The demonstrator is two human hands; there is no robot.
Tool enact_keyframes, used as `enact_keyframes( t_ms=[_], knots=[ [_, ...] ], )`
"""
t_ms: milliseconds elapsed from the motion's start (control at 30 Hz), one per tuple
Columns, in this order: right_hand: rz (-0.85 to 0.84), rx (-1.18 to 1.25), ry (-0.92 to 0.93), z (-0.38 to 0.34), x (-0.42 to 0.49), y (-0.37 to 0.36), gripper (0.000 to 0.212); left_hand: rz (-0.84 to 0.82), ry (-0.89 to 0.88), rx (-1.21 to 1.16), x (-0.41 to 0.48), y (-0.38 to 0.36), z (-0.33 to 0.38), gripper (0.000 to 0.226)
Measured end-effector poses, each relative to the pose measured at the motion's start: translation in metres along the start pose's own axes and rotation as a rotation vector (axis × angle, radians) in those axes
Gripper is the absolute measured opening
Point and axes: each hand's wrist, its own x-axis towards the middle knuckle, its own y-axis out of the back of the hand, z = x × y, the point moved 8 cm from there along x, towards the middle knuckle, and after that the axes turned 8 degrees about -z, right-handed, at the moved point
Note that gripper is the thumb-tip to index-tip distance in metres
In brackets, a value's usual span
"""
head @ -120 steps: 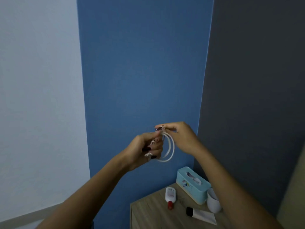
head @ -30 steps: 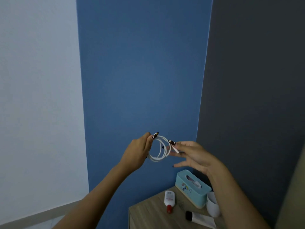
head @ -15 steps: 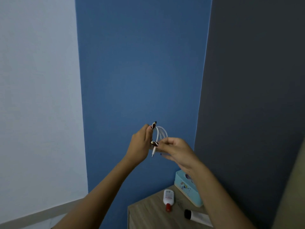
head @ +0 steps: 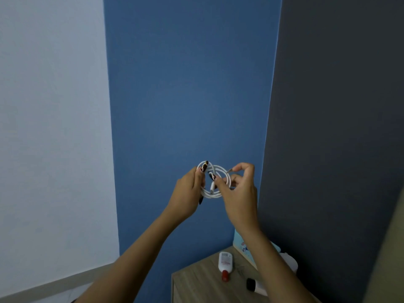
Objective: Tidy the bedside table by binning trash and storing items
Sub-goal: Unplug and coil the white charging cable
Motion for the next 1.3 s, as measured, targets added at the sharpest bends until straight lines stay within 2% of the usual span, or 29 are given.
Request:
enact_keyframes(
  t_ms=[67,167,200,267,300,367,433,600,733,900,1100,1300],
  knots=[
    [-0.044,-0.067,-0.026,0.005,0.002,-0.003,0.037,-0.010,-0.010,0.018,-0.003,-0.001,-0.001,0.041],
    [-0.172,-0.167,-0.174,0.026,0.008,-0.006,0.042,-0.063,-0.032,0.082,-0.009,-0.009,-0.004,0.038],
    [-0.252,-0.213,-0.228,0.033,0.009,-0.009,0.036,-0.078,-0.039,0.090,-0.011,-0.012,-0.004,0.038],
    [-0.396,-0.316,-0.285,0.041,0.009,-0.016,0.007,-0.108,-0.058,0.110,-0.015,-0.019,-0.003,0.037],
    [-0.447,-0.311,-0.299,0.043,0.009,-0.018,0.015,-0.124,-0.065,0.119,-0.016,-0.021,-0.001,0.037],
    [-0.536,-0.104,-0.423,0.052,-0.001,-0.023,0.027,-0.147,-0.041,0.093,-0.015,-0.024,-0.002,0.038],
    [-0.598,0.161,-0.511,0.057,-0.009,-0.026,0.014,-0.160,-0.001,0.024,-0.013,-0.019,-0.003,0.041],
    [-0.696,0.506,-0.547,0.052,-0.013,-0.015,0.042,-0.127,0.095,-0.035,-0.013,-0.006,-0.014,0.045],
    [-0.711,0.289,-0.532,0.052,-0.007,0.001,0.026,-0.177,0.154,-0.032,-0.014,-0.003,-0.026,0.042],
    [-0.708,0.194,-0.548,0.050,-0.001,0.011,0.024,-0.196,0.123,-0.066,-0.010,0.002,-0.030,0.028],
    [-0.633,-0.100,-0.439,0.042,0.008,0.020,0.016,-0.217,0.062,0.116,-0.009,0.005,-0.026,0.016],
    [-0.616,-0.342,-0.394,0.046,0.008,0.021,0.019,-0.214,0.136,0.218,-0.017,0.001,-0.039,0.019]
  ],
)
